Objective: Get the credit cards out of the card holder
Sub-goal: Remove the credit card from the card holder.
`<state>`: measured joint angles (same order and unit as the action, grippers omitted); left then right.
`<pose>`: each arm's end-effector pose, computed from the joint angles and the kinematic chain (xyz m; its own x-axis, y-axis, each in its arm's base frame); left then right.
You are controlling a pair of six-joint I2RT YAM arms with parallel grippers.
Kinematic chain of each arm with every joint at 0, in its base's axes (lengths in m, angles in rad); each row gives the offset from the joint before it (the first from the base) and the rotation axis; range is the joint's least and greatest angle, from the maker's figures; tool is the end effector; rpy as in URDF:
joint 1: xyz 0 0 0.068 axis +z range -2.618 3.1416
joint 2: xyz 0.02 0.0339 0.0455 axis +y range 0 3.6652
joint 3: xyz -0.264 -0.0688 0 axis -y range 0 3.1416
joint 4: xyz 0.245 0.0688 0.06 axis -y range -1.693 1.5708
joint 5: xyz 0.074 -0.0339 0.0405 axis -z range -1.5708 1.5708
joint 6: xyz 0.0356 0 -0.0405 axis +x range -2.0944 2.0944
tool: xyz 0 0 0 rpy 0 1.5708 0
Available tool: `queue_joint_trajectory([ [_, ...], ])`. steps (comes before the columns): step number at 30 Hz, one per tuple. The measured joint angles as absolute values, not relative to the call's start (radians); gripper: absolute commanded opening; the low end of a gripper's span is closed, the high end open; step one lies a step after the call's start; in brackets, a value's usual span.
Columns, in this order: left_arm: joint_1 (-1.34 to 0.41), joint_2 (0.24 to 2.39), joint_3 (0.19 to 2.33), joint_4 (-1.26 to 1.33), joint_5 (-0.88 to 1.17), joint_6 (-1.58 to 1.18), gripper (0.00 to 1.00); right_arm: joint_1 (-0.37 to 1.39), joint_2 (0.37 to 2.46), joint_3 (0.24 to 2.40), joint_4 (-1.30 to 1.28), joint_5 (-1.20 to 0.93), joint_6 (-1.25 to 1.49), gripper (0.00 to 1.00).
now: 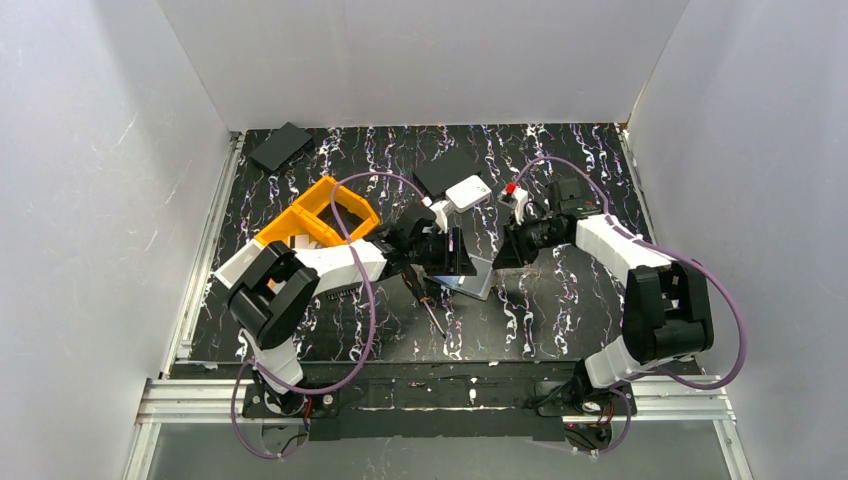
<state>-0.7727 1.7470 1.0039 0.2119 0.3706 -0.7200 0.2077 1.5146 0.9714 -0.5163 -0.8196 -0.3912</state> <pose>0.2629 -0.2743 0.1975 -0.8492 -0.0305 -0.5272 0.4181 0.5711 -0.7065 0.2823 0.0861 0.2161 -0.6018 -0.3928 -0.6954 -0.7790 0.4806 0.4027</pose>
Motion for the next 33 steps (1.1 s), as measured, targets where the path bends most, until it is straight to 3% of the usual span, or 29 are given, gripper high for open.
queue_joint_trajectory([
  [12, -0.771, 1.829, 1.095, 0.068, 0.293, -0.646, 0.46, 0.301, 1.623, 0.965, -0.445, -0.754, -0.309, 0.16],
  [33, -0.769, 1.929, 1.135, 0.075, 0.376, -0.644, 0.38, 0.327, 1.678, 0.965, -0.414, -0.582, -0.250, 0.22],
])
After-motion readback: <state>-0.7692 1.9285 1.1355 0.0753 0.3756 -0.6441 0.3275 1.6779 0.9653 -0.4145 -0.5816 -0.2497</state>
